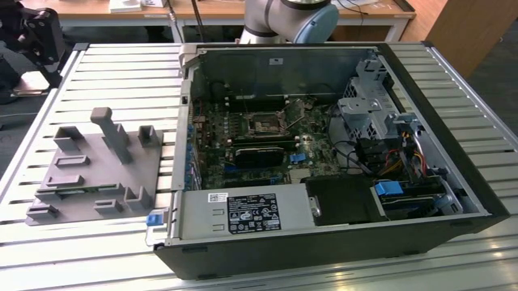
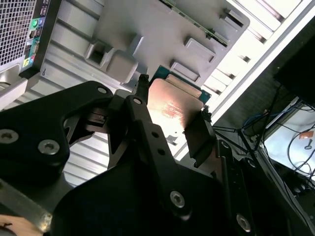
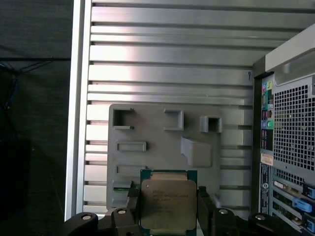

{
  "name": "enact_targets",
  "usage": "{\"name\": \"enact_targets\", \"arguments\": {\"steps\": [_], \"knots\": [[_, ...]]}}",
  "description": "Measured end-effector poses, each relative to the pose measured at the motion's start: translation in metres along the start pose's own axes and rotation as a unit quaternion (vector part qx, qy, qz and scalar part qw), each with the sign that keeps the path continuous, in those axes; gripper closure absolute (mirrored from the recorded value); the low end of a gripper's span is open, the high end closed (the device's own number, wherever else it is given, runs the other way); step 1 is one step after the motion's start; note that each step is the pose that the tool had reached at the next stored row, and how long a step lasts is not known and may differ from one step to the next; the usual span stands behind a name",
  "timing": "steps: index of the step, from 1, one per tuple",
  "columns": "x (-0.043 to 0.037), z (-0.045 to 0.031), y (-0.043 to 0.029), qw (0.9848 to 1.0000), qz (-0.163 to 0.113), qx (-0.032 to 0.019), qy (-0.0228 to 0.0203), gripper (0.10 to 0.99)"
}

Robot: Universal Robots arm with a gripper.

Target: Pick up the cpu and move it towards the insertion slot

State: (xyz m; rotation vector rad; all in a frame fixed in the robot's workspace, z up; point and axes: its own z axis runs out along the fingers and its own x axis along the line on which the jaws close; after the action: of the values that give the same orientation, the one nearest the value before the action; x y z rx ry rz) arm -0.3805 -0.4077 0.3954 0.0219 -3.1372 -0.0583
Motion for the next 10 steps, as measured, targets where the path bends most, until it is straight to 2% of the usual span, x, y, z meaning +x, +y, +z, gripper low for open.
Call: {"name": "enact_targets", "arguments": {"steps": [10], "knots": [[-0.0142, 0.0, -0.0002, 1.0, 0.0, 0.0, 0.0, 0.545]]}}
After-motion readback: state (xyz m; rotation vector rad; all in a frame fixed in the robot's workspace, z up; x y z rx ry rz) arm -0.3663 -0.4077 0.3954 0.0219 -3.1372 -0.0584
